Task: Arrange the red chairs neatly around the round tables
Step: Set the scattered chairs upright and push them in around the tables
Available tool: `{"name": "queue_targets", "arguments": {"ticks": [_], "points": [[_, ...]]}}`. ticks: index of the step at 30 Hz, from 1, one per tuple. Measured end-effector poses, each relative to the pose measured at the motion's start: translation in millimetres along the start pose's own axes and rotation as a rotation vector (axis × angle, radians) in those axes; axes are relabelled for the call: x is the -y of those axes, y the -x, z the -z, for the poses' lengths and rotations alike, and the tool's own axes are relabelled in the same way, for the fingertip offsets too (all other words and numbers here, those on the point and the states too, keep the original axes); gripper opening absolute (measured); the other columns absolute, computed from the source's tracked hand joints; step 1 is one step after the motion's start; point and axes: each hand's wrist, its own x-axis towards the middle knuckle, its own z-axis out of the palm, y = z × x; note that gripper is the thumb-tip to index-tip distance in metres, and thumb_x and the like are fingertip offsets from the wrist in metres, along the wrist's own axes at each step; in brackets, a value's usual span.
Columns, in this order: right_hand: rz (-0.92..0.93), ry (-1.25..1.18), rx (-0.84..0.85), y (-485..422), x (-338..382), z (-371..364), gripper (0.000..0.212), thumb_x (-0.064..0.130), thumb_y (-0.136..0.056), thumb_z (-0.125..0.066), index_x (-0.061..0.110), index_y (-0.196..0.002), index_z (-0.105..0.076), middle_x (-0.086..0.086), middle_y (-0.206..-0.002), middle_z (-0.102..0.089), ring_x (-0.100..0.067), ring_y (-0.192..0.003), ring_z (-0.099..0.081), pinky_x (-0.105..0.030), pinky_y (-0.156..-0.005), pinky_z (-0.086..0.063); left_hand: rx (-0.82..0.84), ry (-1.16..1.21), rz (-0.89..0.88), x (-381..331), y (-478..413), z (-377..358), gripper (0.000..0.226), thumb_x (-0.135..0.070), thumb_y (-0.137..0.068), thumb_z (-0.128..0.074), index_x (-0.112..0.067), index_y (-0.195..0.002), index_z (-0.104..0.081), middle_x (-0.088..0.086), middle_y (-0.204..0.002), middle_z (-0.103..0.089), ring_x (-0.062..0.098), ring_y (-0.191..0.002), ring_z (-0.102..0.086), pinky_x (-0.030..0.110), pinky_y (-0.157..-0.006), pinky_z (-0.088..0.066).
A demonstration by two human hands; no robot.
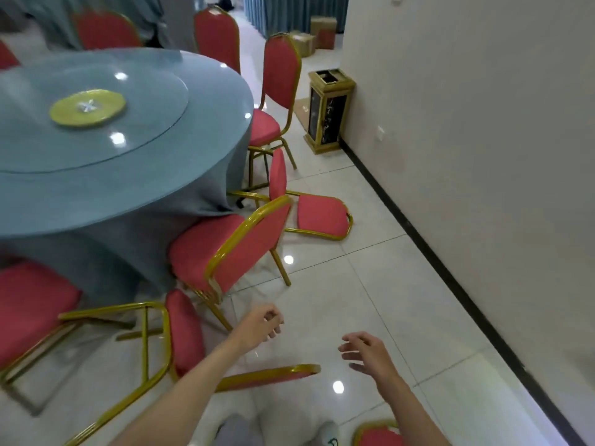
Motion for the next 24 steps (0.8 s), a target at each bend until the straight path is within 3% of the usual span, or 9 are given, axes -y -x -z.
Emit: {"name": "queue_targets", "arguments": {"ticks": [8,11,13,19,24], "points": [[-0.015,0.117,0.124,-41.5,-11.3,9.4,0.021,0.019,-0.104,-0.055,0.006,-0.108,-0.071,-0.01,-0.093,-0.079,-0.022,-0.083,-0.073,-0.034,-0.076,-0.055,-0.063,-0.09,0.087,36.6,25.7,-16.3,0.021,-0.017,-0.1,-0.061,-0.023,-0.08,-0.064,-0.002,-0.075,-0.07,0.013,-0.069,-0.065,0.038,-0.064,-0.054],[0.0,0.149,0.13,-55.4,-17.3,8.9,0.02,0.017,-0.104,-0.054,0.006,-0.107,-0.071,-0.01,-0.092,-0.079,-0.021,-0.082,-0.072,-0.034,-0.076,-0.055,0.025,-0.307,0.051,49.1,27.7,-12.7,0.015,-0.027,-0.1,-0.059,-0.028,-0.085,-0.063,-0.011,-0.082,-0.07,0.003,-0.076,-0.063,0.02,-0.068,-0.049],[0.003,0.194,0.143,-62.2,-23.5,7.5,0.02,0.018,-0.104,-0.054,0.007,-0.106,-0.071,-0.009,-0.091,-0.079,-0.022,-0.083,-0.072,-0.034,-0.077,-0.055,0.021,-0.395,0.059,63.3,25.6,-12.1,0.012,-0.031,-0.099,-0.056,-0.027,-0.091,-0.063,-0.011,-0.086,-0.07,0.004,-0.08,-0.063,0.021,-0.071,-0.049],[-0.007,0.296,0.167,-107.2,-78.4,-13.1,0.016,0.014,-0.102,-0.058,0.006,-0.1,-0.072,-0.013,-0.091,-0.078,-0.02,-0.077,-0.069,-0.03,-0.069,-0.051,-0.107,-0.062,0.224,122.1,0.5,-47.9,0.014,-0.015,-0.096,-0.063,-0.002,-0.092,-0.066,0.004,-0.081,-0.067,0.01,-0.074,-0.059,0.024,-0.07,-0.046],[-0.001,0.352,0.214,-160.8,-126.4,-36.7,0.013,0.014,-0.099,-0.061,0.013,-0.096,-0.074,-0.009,-0.091,-0.078,-0.021,-0.08,-0.069,-0.033,-0.068,-0.05,-0.067,-0.058,0.233,190.4,-34.8,-82.4,0.015,-0.032,-0.087,-0.063,-0.018,-0.084,-0.066,0.002,-0.079,-0.069,0.017,-0.077,-0.064,0.038,-0.082,-0.054]]}}
